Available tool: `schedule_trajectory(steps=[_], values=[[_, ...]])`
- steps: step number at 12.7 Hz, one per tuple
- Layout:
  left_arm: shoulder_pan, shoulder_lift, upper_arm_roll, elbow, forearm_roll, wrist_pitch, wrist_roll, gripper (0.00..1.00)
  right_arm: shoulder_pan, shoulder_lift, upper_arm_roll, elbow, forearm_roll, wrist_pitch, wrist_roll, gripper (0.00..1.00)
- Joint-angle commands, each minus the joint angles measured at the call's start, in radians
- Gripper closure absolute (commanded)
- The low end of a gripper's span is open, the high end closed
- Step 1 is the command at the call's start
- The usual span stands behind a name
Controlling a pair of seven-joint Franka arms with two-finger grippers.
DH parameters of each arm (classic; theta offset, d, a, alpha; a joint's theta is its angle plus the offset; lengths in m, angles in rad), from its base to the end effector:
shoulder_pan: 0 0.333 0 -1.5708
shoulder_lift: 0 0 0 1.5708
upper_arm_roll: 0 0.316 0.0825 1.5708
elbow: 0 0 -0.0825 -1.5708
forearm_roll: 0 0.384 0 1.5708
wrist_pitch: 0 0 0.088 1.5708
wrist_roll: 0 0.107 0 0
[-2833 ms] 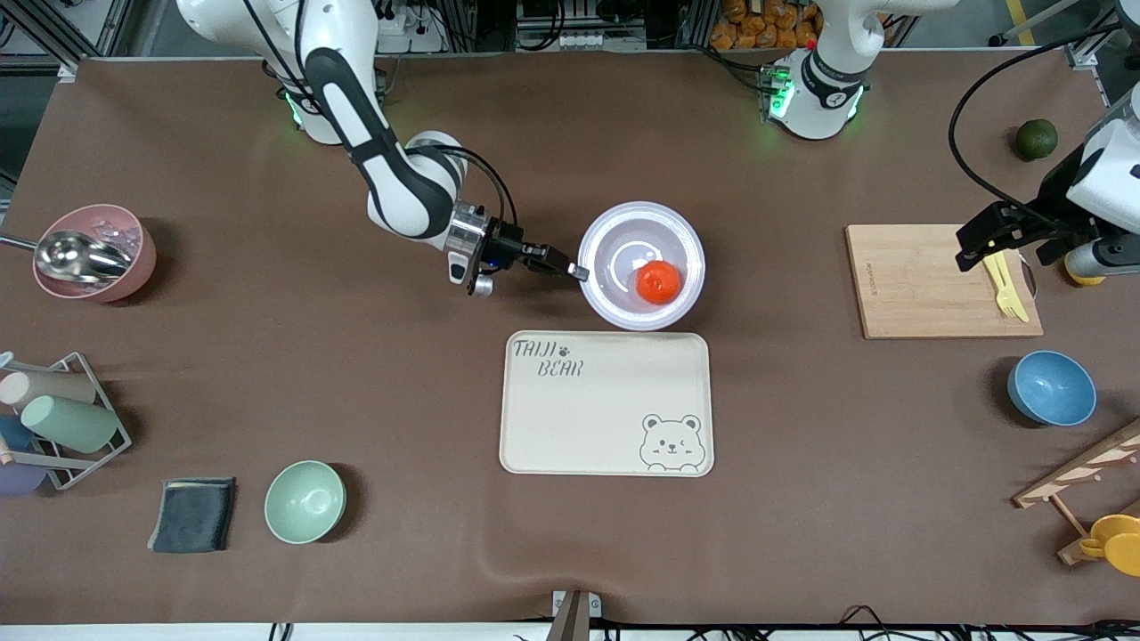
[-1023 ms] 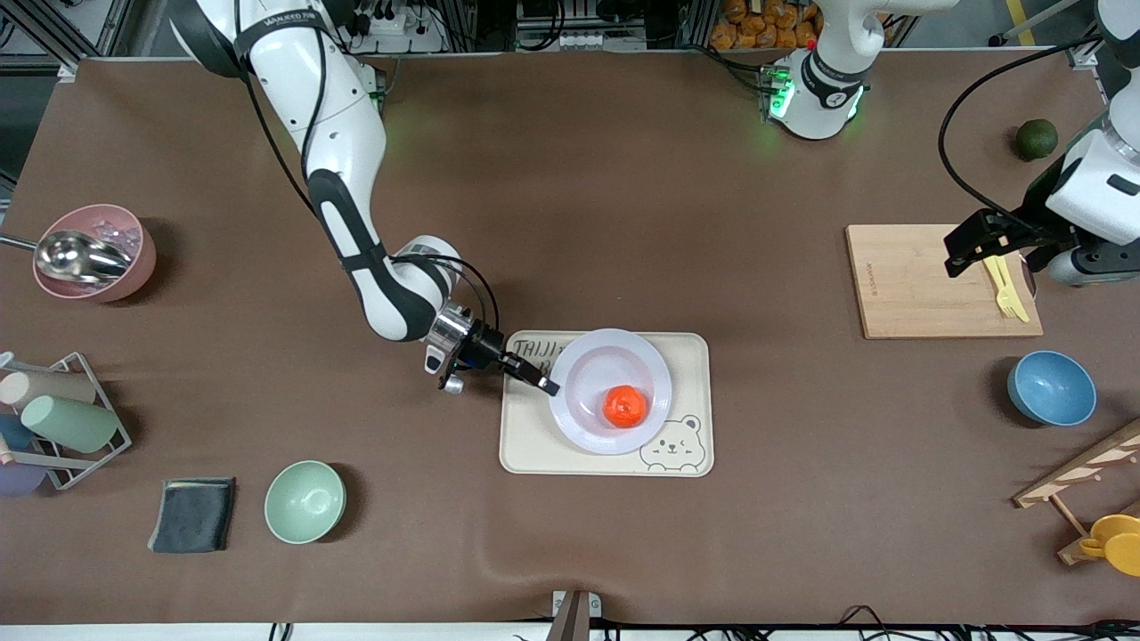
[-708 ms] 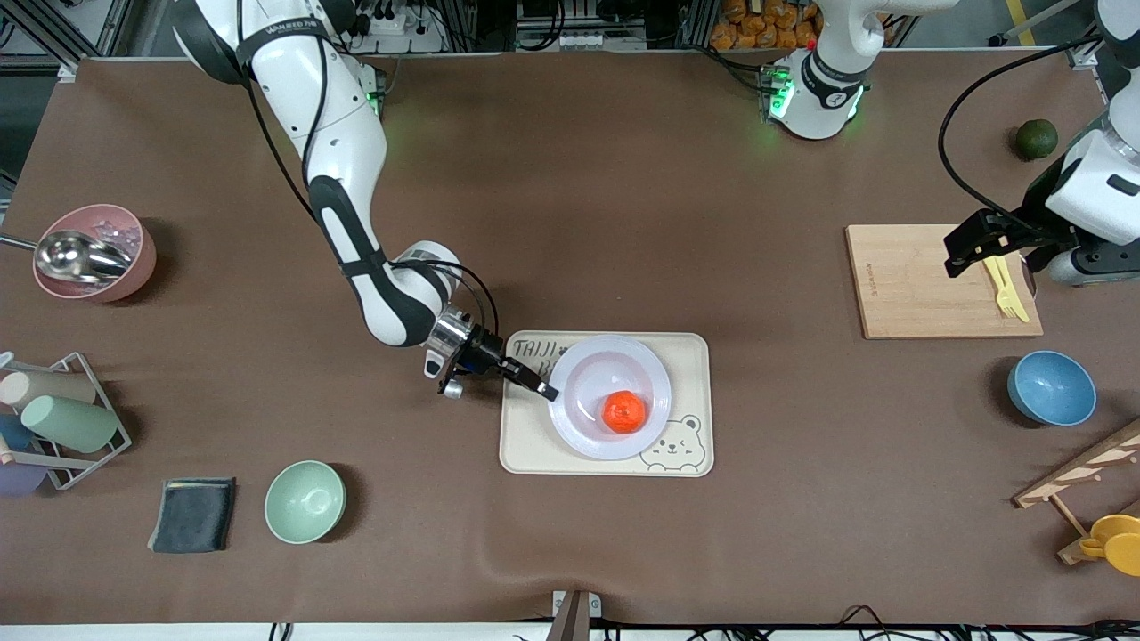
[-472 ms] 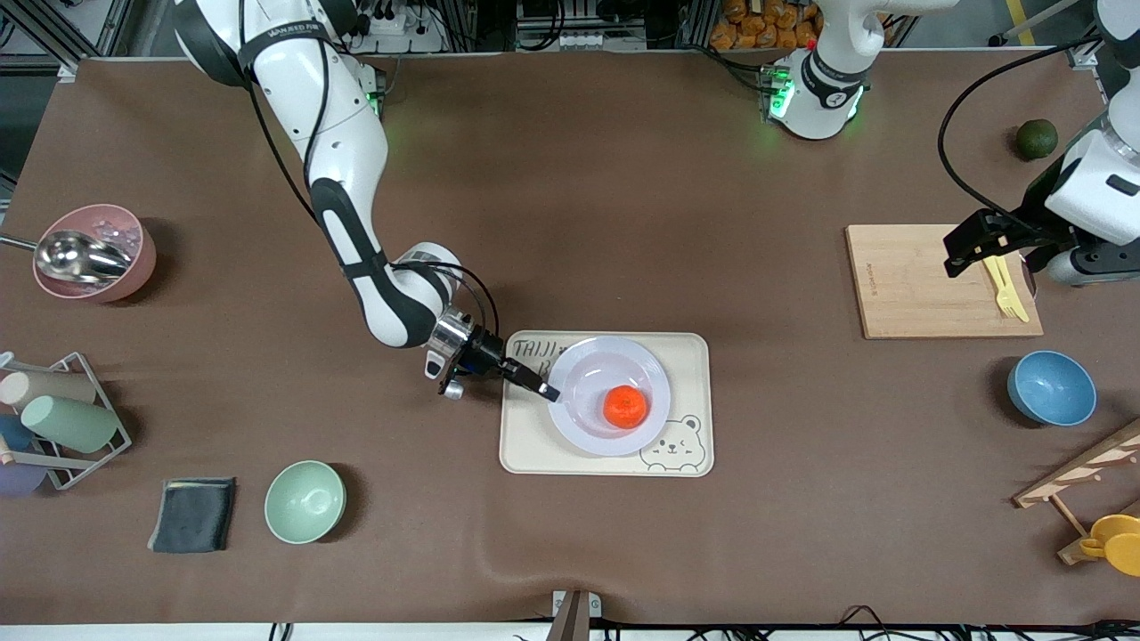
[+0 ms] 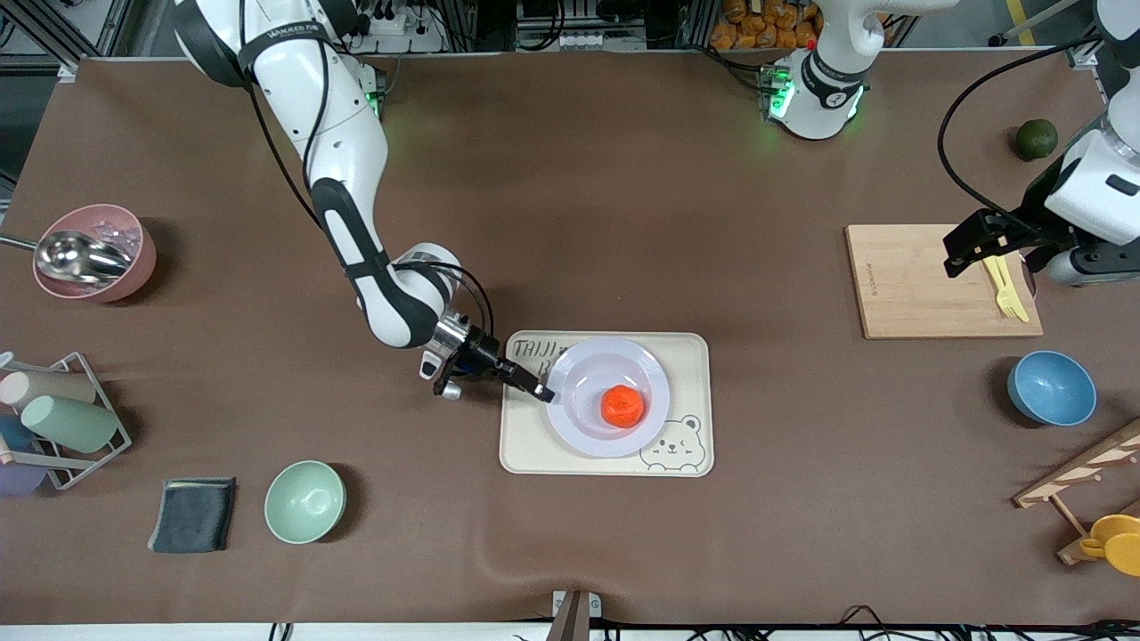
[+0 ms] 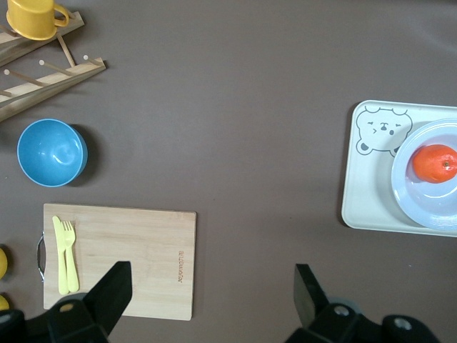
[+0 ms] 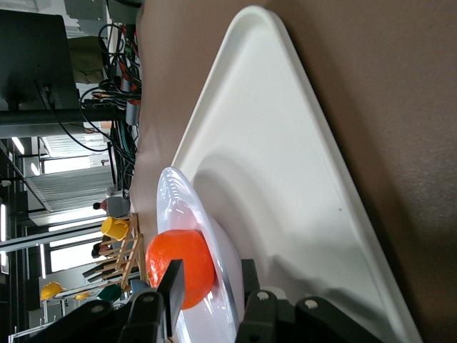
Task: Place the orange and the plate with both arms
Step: 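Adjust the plate on the tray and open the right gripper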
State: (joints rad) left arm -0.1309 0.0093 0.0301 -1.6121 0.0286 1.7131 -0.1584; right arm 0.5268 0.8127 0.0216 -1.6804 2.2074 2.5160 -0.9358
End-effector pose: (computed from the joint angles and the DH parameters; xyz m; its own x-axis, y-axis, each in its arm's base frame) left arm 0.5679 -0.0548 0.6127 0.9940 0.0539 0.0949 0.0555 -0.9984 -0.0140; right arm 0.5702 0.3388 0.1208 0.8722 -0.4838 -0.0720 -0.2651 -0.3440 -0.9008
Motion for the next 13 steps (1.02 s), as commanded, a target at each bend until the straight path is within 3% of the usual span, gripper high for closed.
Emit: schedule_trajectory(steps=[1, 5, 11, 13], values=[[0.005, -0.005, -0.007, -0.005, 0.013, 0.013, 0.003, 0.0, -0.018, 0.008, 0.017, 0.028, -0.127, 0.018, 0.136, 0.61], [0.007, -0.006, -0.007, -0.002, 0.013, 0.013, 0.005, 0.0, -0.028, -0.004, 0.015, 0.03, -0.279, 0.024, 0.314, 0.61], [0.013, -0.009, -0.007, 0.004, 0.008, 0.011, 0.003, 0.0, -0.068, -0.033, 0.017, 0.051, -0.671, 0.011, 0.737, 0.56], [0.013, -0.014, -0.007, 0.004, 0.008, 0.005, 0.002, 0.0, -0.088, -0.038, 0.018, 0.057, -0.753, -0.006, 0.82, 0.55]])
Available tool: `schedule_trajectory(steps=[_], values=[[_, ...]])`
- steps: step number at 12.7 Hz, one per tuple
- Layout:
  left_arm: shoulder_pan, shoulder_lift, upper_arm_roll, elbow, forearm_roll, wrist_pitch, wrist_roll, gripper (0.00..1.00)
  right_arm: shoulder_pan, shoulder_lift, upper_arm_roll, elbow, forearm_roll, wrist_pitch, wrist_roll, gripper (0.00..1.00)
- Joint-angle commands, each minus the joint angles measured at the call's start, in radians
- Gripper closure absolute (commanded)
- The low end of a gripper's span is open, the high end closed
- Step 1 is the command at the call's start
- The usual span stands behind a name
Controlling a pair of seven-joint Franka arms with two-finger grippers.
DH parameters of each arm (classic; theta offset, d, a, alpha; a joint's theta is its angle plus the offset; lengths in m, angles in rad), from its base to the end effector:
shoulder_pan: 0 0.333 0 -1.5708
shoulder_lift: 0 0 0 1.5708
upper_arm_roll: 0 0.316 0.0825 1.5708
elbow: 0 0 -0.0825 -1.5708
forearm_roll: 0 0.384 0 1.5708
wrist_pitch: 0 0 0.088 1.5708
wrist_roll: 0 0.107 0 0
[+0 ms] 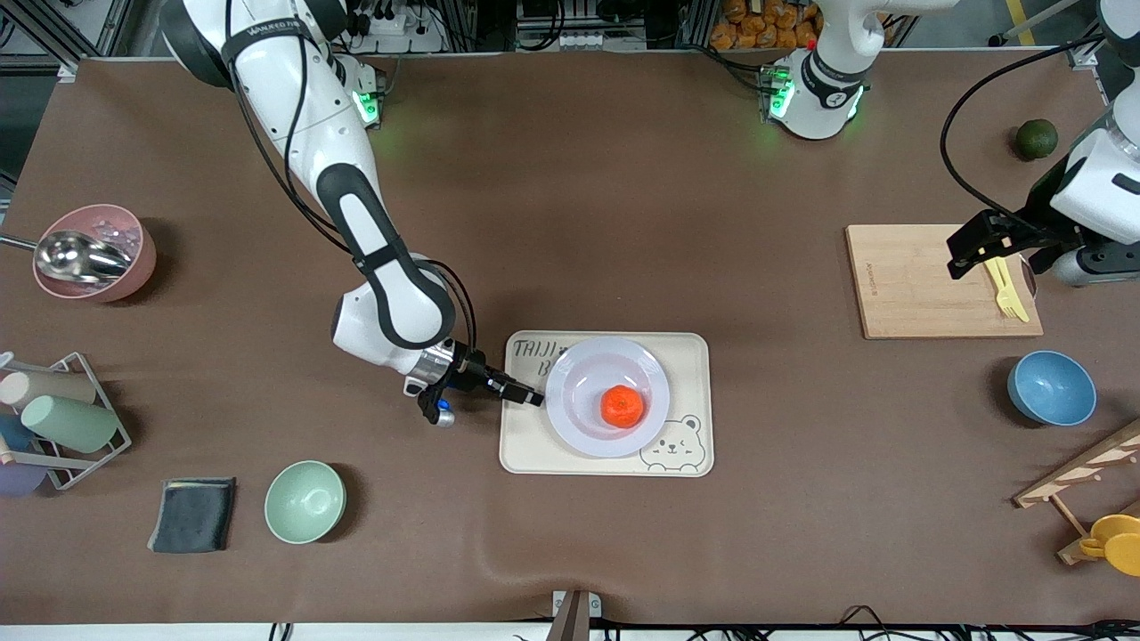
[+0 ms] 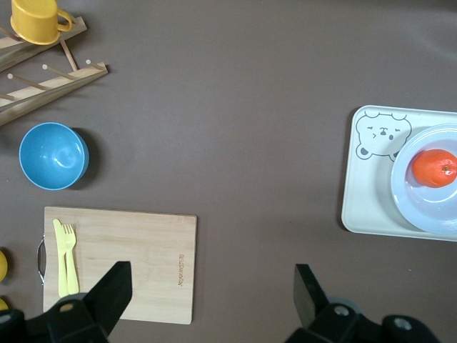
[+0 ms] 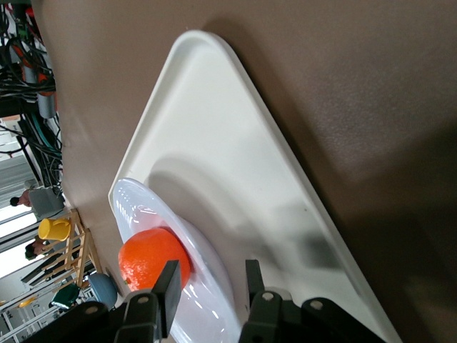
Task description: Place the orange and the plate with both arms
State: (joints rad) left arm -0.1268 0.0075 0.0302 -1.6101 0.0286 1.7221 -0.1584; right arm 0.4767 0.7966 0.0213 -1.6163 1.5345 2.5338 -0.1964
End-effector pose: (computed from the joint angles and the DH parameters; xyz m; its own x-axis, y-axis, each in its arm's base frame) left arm 0.5686 -0.0525 0.6156 0.9925 0.0579 0.1075 0.0596 -0.9982 -0.0120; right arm 0.6151 0.3197 0.1606 0.8508 -0.4444 -0.2806 -0.4882 -0.4707 -0.7349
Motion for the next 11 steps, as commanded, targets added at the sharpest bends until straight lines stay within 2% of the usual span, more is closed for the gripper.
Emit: schedule_trajectory(steps=[1, 3, 4, 6, 7, 9, 10, 11], values=[[0.009, -0.014, -0.007, 0.001, 0.007, -0.007, 0.0, 0.0, -0.047, -0.025, 0.017, -0.007, -0.102, -0.058, 0.11, 0.53], [0.007, -0.017, -0.01, -0.001, 0.005, -0.009, -0.016, 0.0, -0.097, -0.051, 0.015, -0.007, -0.177, -0.157, 0.158, 0.43], [0.006, -0.017, -0.01, -0.002, 0.005, -0.009, -0.02, 0.0, -0.13, -0.074, 0.015, -0.008, -0.244, -0.211, 0.199, 0.38], [0.004, -0.02, -0.018, -0.005, 0.005, -0.015, -0.023, 0.0, -0.194, -0.114, 0.015, -0.007, -0.399, -0.32, 0.287, 0.38], [0.003, -0.024, -0.018, -0.008, 0.005, -0.019, -0.023, 0.0, -0.222, -0.131, 0.015, -0.007, -0.448, -0.366, 0.298, 0.37], [0.001, -0.023, -0.023, -0.007, 0.005, -0.018, -0.024, 0.0, -0.286, -0.163, 0.015, -0.014, -0.519, -0.473, 0.299, 0.24], [0.001, -0.021, -0.023, -0.007, 0.005, -0.018, -0.024, 0.0, -0.323, -0.178, 0.015, -0.014, -0.586, -0.528, 0.298, 0.19], [0.001, -0.021, -0.023, -0.007, 0.005, -0.018, -0.024, 0.0, -0.36, -0.194, 0.015, -0.013, -0.653, -0.584, 0.295, 0.2]])
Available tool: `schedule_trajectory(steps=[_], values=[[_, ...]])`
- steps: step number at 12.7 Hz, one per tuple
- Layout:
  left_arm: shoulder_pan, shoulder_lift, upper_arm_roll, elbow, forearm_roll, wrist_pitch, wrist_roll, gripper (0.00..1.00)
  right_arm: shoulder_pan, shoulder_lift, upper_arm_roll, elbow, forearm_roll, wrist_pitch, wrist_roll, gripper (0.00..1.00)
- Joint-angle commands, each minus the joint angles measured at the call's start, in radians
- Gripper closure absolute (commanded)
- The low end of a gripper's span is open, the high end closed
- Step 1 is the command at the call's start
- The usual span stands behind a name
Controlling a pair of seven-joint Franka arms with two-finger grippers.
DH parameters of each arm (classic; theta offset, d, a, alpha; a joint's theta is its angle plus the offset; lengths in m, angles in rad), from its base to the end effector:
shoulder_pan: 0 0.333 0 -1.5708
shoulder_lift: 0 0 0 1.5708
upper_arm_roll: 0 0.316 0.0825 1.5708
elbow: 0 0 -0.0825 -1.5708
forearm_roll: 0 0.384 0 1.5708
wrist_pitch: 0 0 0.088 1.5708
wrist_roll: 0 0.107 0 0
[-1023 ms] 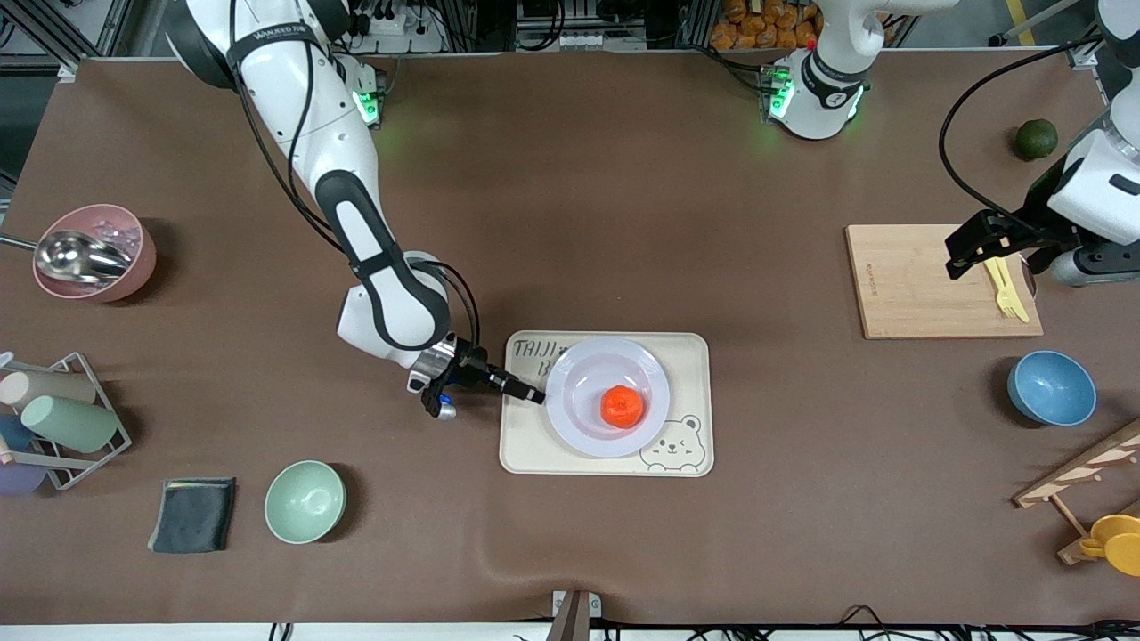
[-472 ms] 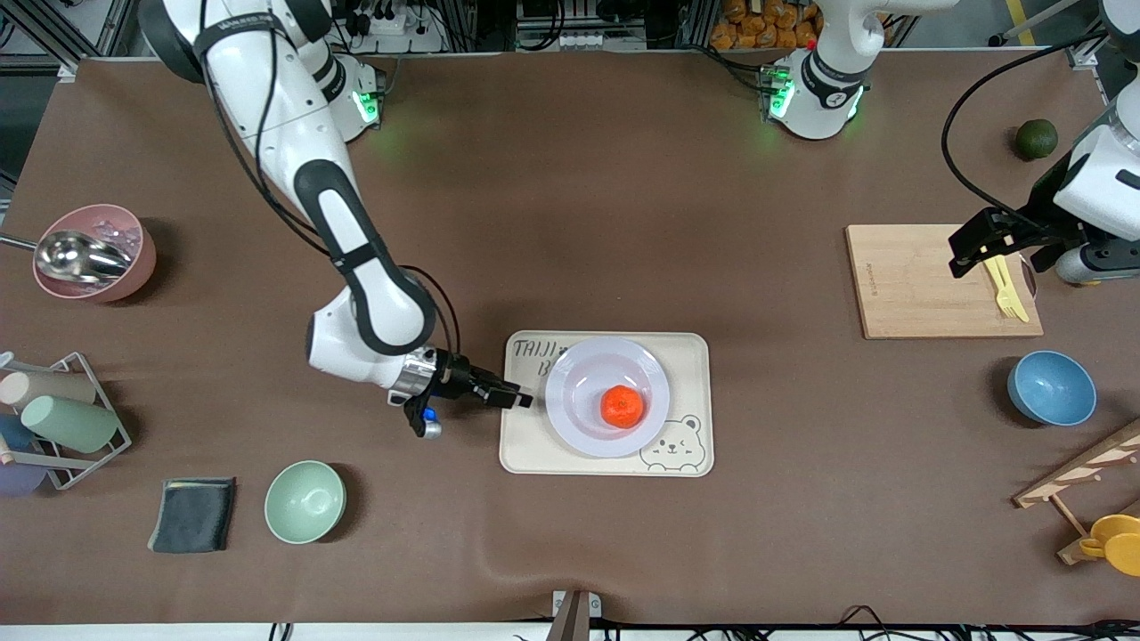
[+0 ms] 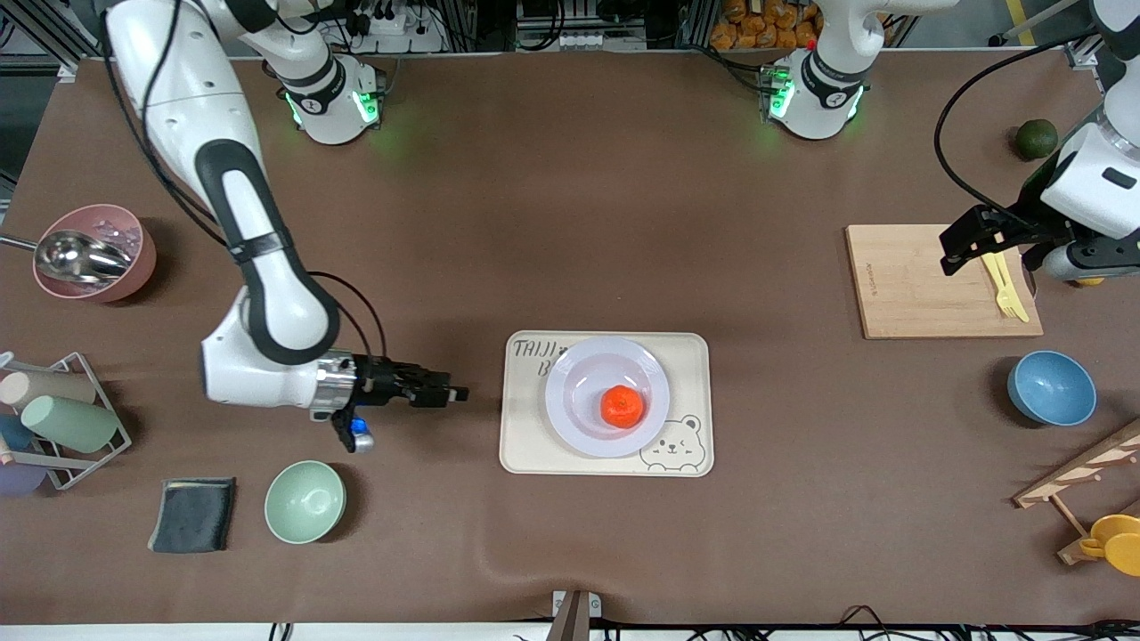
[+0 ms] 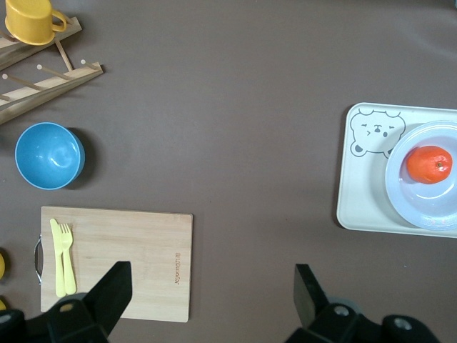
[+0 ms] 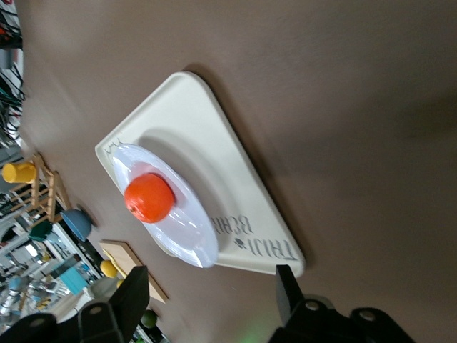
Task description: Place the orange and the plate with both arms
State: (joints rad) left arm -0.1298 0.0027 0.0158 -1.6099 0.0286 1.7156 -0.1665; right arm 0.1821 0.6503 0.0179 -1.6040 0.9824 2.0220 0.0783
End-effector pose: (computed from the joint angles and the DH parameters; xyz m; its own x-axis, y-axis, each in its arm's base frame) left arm 0.5656 -0.0621 0.6178 0.9932 0.0489 0.1061 0.0504 -0.9987 -0.0112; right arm 0.6614 0.1816 0.2522 0.8695 -0.2352 -0.4342 -0.4777 -0.6235 -0.6189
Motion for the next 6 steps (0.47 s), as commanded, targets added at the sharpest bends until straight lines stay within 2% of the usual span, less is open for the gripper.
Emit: schedule_trajectory(steps=[1, 3, 5, 6], values=[[0.004, -0.016, -0.008, -0.007, 0.004, -0.011, -0.018, 0.0, -0.105, -0.061, 0.022, -0.02, -0.146, -0.142, 0.021, 0.2], [0.007, -0.018, -0.008, -0.008, 0.005, -0.011, -0.016, 0.0, -0.148, -0.112, 0.019, -0.019, -0.188, -0.244, 0.021, 0.15], [0.007, -0.016, -0.008, -0.007, -0.001, -0.011, -0.016, 0.0, -0.188, -0.136, 0.022, 0.027, -0.317, -0.326, 0.02, 0.0], [0.012, -0.018, -0.008, -0.007, -0.015, -0.011, -0.016, 0.0, -0.193, -0.135, 0.022, 0.071, -0.37, -0.395, 0.024, 0.0]])
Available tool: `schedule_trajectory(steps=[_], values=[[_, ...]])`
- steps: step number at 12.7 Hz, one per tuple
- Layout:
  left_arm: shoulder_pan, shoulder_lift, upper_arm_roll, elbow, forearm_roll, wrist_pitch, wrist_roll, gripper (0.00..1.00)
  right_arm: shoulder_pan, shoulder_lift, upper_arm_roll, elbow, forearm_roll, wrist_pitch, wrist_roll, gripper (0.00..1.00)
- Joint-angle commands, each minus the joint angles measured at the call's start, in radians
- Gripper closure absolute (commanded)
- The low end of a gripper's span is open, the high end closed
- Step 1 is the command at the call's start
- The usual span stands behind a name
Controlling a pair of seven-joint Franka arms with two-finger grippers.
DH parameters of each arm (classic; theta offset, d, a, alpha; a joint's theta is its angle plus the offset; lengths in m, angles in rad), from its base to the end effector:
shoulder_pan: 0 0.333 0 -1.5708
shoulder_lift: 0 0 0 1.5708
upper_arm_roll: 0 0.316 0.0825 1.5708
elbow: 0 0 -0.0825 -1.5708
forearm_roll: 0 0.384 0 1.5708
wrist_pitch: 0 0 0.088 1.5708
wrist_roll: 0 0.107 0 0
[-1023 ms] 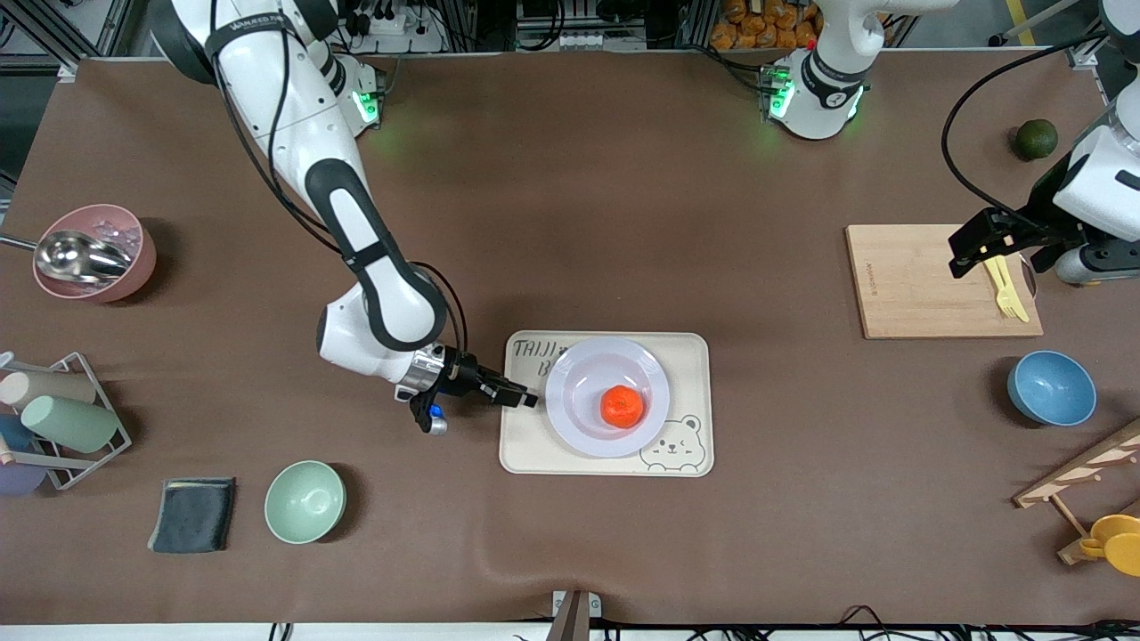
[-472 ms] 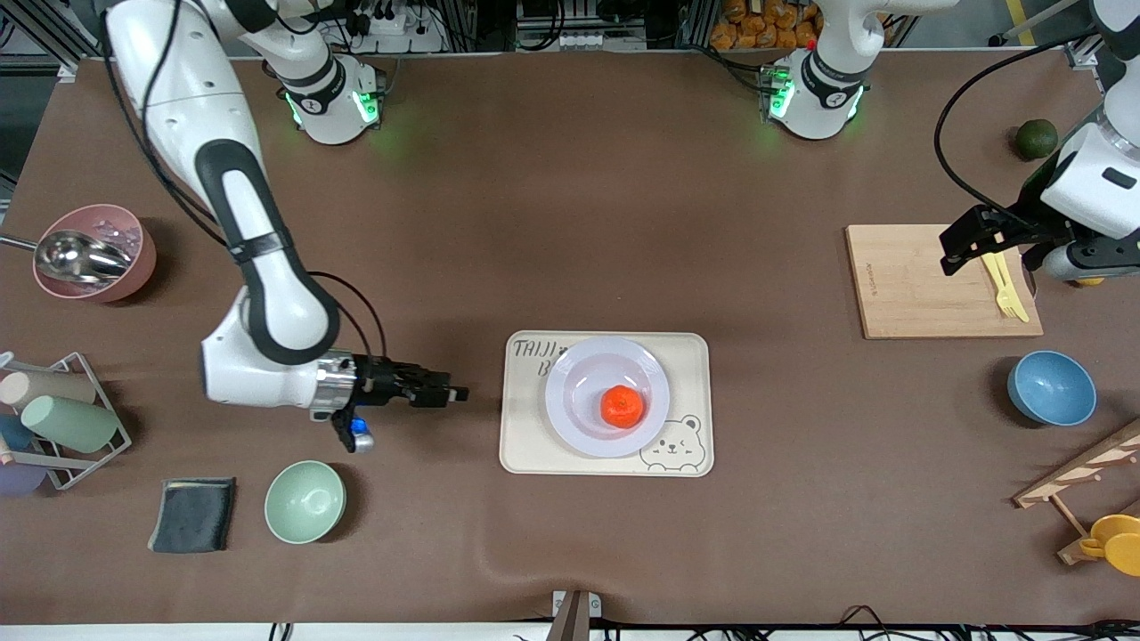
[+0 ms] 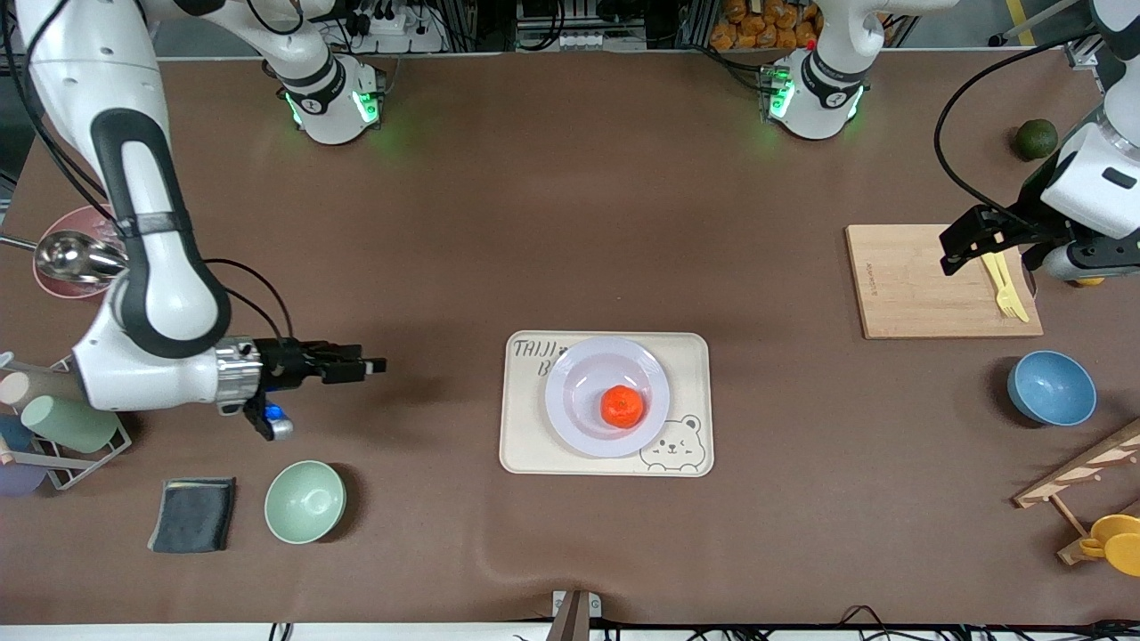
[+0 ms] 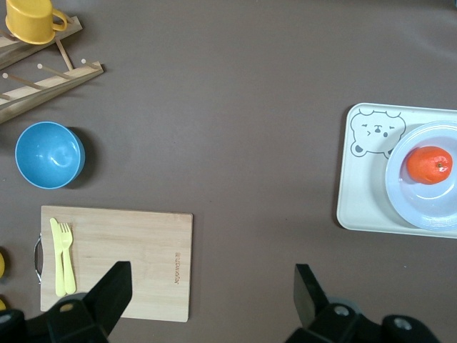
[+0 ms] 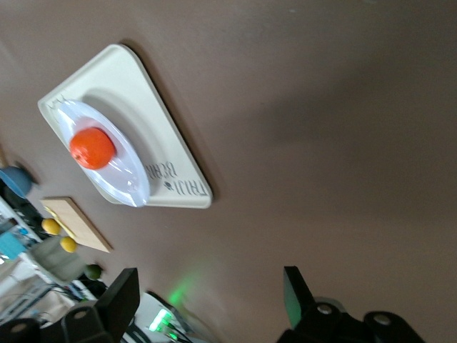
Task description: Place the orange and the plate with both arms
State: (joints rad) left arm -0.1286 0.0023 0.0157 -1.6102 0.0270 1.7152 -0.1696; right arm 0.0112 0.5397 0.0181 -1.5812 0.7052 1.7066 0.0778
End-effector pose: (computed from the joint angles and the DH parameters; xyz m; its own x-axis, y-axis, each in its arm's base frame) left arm 0.5655 -0.0616 0.6178 0.9930 0.0534 0.1056 0.0547 -0.9985 -0.0093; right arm 0.6510 0.0786 0.3176 0.8730 -0.1190 -0.4730 -0.3875 -0.7581 -0.5245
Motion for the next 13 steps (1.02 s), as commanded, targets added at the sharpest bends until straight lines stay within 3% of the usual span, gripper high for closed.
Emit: schedule_trajectory(steps=[1, 7, 13], values=[[0.013, -0.019, -0.008, -0.007, -0.015, -0.012, -0.013, 0.0, -0.023, -0.029, 0.02, 0.068, -0.123, -0.108, 0.025, 0.0], [0.009, -0.019, -0.008, -0.002, -0.015, -0.012, -0.011, 0.0, -0.066, -0.194, 0.028, 0.076, -0.364, -0.252, 0.016, 0.0], [0.014, -0.022, -0.008, 0.001, -0.015, -0.012, -0.005, 0.0, -0.005, -0.363, -0.015, 0.112, -0.559, -0.291, 0.027, 0.0]])
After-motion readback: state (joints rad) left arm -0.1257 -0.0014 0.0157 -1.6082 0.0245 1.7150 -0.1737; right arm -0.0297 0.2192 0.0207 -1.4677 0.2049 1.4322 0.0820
